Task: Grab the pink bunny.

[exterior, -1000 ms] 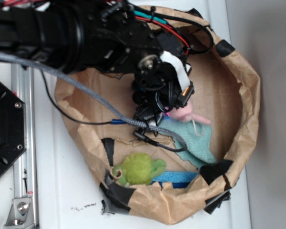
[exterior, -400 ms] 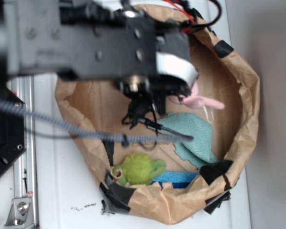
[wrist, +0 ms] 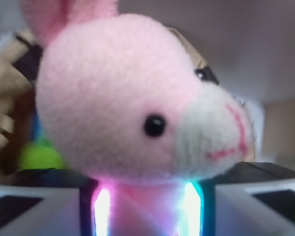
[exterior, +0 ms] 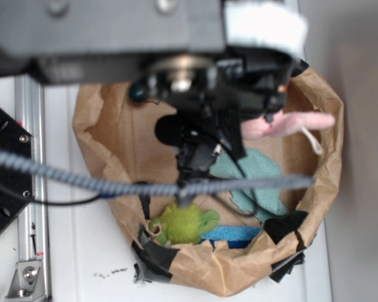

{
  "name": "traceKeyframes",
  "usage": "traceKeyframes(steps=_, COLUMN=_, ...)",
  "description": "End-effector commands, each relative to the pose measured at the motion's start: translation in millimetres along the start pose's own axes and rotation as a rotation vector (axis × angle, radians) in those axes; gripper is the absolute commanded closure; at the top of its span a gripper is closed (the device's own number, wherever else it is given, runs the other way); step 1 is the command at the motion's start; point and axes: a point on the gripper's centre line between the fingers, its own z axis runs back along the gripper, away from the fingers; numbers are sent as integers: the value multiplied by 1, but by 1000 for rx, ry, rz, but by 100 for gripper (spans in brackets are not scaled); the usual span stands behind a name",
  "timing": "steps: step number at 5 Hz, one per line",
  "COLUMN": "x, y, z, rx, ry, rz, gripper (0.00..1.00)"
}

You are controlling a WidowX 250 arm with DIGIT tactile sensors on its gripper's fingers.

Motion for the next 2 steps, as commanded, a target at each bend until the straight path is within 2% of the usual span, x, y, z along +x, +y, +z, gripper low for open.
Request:
traceKeyframes(steps=1, x=8, y=-10, z=2, rx=-4, ry=9, rz=380, gripper=100)
traceKeyframes(steps=2, x=4, y=-11, z=4, rx=1, ry=-1, rz=378, gripper=100)
